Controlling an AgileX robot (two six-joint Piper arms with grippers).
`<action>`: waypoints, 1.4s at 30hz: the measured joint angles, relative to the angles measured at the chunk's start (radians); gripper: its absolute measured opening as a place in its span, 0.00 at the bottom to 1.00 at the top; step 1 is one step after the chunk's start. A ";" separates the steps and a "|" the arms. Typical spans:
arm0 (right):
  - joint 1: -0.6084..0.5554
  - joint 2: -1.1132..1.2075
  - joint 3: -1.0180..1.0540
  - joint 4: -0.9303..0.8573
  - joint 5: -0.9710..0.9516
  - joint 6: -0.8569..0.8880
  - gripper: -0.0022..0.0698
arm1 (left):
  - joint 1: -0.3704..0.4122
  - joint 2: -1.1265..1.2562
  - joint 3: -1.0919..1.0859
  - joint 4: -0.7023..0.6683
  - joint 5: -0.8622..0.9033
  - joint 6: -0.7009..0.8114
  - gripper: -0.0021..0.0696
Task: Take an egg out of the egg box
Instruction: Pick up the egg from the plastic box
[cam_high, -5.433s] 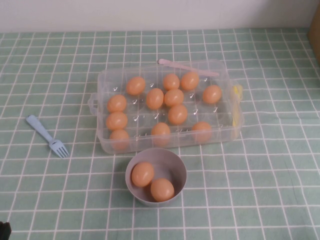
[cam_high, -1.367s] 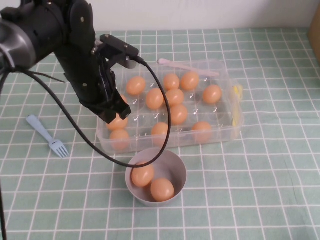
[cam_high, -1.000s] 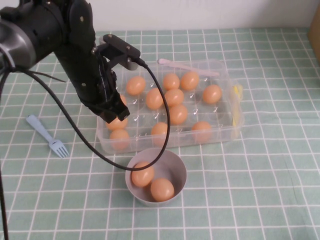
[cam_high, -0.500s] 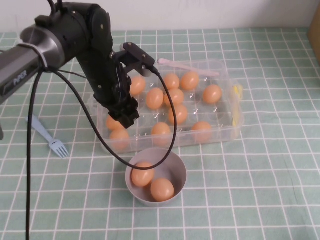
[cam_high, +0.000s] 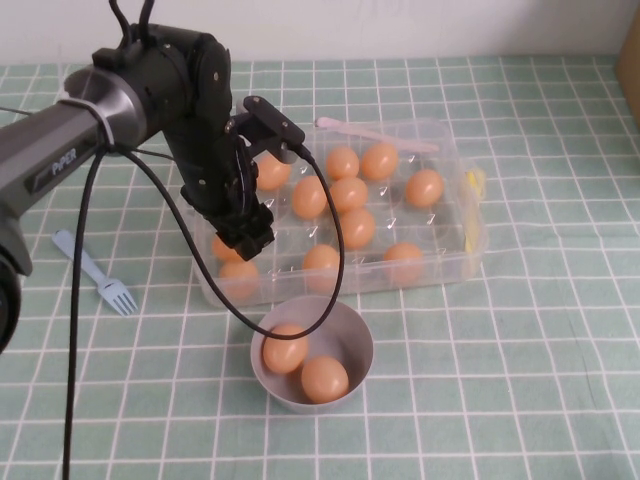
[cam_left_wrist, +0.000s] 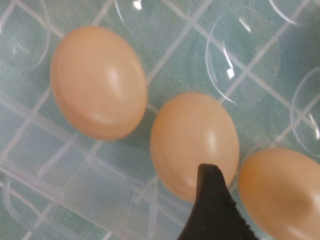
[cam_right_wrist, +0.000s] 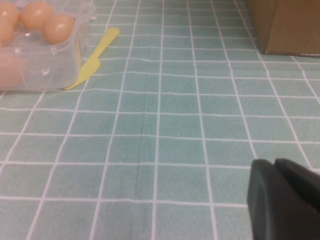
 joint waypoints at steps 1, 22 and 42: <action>0.000 0.000 0.000 0.000 0.000 0.000 0.00 | 0.000 0.003 0.000 0.002 -0.007 0.000 0.58; 0.000 0.000 0.000 0.000 0.000 0.000 0.00 | 0.000 0.040 -0.002 0.069 -0.086 -0.142 0.58; 0.000 0.000 0.000 0.000 0.000 0.000 0.00 | 0.000 0.081 -0.002 0.079 -0.108 -0.153 0.58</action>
